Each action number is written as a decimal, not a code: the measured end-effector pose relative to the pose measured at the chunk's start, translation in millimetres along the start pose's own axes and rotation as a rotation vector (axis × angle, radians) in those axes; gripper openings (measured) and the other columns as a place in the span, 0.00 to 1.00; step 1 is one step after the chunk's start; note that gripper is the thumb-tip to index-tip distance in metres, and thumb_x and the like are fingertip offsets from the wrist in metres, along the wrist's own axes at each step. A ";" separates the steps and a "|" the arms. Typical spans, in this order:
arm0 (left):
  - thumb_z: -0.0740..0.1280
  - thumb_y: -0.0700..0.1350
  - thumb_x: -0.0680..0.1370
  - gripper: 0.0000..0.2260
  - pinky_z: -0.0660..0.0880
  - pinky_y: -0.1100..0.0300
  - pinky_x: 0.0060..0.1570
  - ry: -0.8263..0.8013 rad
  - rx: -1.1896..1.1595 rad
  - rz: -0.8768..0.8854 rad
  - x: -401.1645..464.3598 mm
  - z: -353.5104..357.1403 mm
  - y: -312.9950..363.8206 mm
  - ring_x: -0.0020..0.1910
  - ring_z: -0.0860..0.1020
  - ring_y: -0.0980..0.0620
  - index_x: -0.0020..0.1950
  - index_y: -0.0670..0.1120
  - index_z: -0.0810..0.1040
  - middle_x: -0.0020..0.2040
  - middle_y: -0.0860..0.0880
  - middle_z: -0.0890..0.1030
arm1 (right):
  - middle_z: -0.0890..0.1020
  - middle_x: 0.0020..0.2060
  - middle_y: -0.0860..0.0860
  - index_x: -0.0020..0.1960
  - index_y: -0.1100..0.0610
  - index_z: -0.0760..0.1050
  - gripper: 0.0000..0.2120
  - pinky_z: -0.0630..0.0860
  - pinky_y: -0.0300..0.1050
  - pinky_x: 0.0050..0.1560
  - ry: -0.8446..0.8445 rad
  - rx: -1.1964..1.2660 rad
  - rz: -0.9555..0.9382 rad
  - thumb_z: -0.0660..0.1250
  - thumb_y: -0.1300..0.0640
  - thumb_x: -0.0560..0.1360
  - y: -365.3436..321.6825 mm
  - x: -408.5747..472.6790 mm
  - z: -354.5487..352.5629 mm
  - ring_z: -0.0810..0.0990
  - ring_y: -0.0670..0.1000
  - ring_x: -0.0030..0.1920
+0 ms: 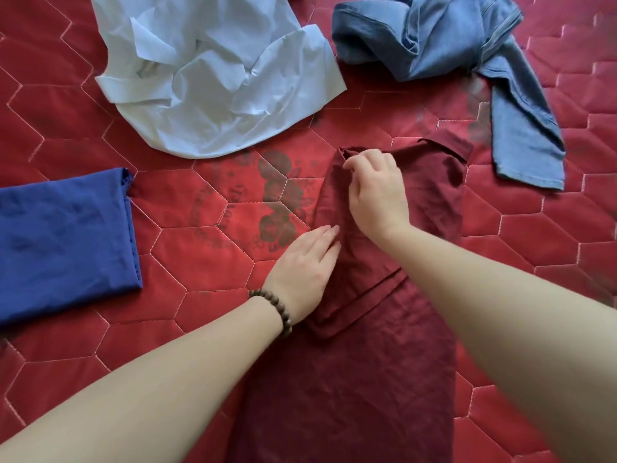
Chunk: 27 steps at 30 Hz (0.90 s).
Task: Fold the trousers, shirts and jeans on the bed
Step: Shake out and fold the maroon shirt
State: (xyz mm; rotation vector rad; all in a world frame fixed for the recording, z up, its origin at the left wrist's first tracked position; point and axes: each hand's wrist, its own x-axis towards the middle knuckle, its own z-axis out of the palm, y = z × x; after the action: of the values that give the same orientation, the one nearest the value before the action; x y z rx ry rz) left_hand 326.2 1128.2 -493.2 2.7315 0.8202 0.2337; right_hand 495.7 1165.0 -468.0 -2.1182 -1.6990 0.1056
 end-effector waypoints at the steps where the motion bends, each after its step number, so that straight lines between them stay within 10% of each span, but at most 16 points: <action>1: 0.56 0.37 0.76 0.19 0.67 0.47 0.68 -0.065 0.041 0.000 1.5 5.2 1.3 0.68 0.70 0.38 0.65 0.35 0.74 0.68 0.36 0.72 | 0.80 0.51 0.58 0.52 0.63 0.79 0.12 0.72 0.53 0.51 -0.049 -0.034 -0.140 0.63 0.68 0.70 -2.4 -12.5 5.2 0.76 0.62 0.52; 6: 0.59 0.55 0.77 0.25 0.60 0.45 0.72 -0.163 0.097 0.000 -5.3 23.7 1.5 0.71 0.67 0.39 0.68 0.41 0.74 0.68 0.37 0.73 | 0.68 0.72 0.54 0.70 0.59 0.70 0.19 0.57 0.52 0.74 -0.399 0.054 -0.234 0.59 0.60 0.80 12.0 -47.9 30.5 0.62 0.55 0.74; 11: 0.54 0.64 0.76 0.33 0.54 0.45 0.74 -0.182 0.133 0.018 -8.2 33.1 0.7 0.75 0.58 0.39 0.75 0.45 0.64 0.73 0.38 0.65 | 0.56 0.77 0.47 0.77 0.47 0.56 0.26 0.45 0.54 0.76 -0.489 -0.180 -0.345 0.46 0.43 0.81 29.9 -39.1 35.7 0.51 0.49 0.77; 17: 0.50 0.66 0.77 0.32 0.46 0.44 0.75 -0.176 0.174 0.057 -9.0 38.5 -2.9 0.77 0.44 0.39 0.78 0.56 0.50 0.78 0.39 0.47 | 0.54 0.78 0.51 0.78 0.49 0.54 0.25 0.38 0.64 0.73 -0.202 -0.371 0.129 0.48 0.46 0.82 53.7 -44.0 27.9 0.49 0.51 0.78; 20: 0.51 0.66 0.76 0.32 0.47 0.43 0.75 -0.190 0.180 0.055 -8.5 39.8 -2.7 0.77 0.44 0.38 0.78 0.54 0.56 0.78 0.38 0.48 | 0.61 0.76 0.54 0.75 0.58 0.62 0.23 0.46 0.66 0.74 -0.067 -0.221 0.062 0.54 0.53 0.81 35.4 -81.0 20.4 0.55 0.53 0.77; 23: 0.52 0.65 0.75 0.34 0.48 0.44 0.75 -0.190 0.186 0.048 -8.0 40.2 -2.7 0.77 0.44 0.39 0.77 0.49 0.59 0.78 0.38 0.48 | 0.61 0.75 0.52 0.75 0.55 0.62 0.24 0.51 0.66 0.73 -0.211 -0.135 -0.118 0.54 0.50 0.81 16.1 -147.3 17.1 0.57 0.52 0.76; 27: 0.46 0.67 0.76 0.34 0.45 0.44 0.75 -0.231 0.264 0.035 -7.9 37.5 -0.9 0.77 0.43 0.41 0.79 0.53 0.47 0.78 0.39 0.46 | 0.52 0.78 0.49 0.78 0.46 0.49 0.27 0.41 0.67 0.73 -0.321 -0.373 0.275 0.44 0.42 0.80 52.8 -195.8 -6.6 0.48 0.51 0.78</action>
State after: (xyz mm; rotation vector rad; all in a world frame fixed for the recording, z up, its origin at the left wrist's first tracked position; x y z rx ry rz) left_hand 327.9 1116.3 -529.6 2.9429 0.7875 -0.1947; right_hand 497.2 969.0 -520.4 -2.7327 -1.6902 0.2357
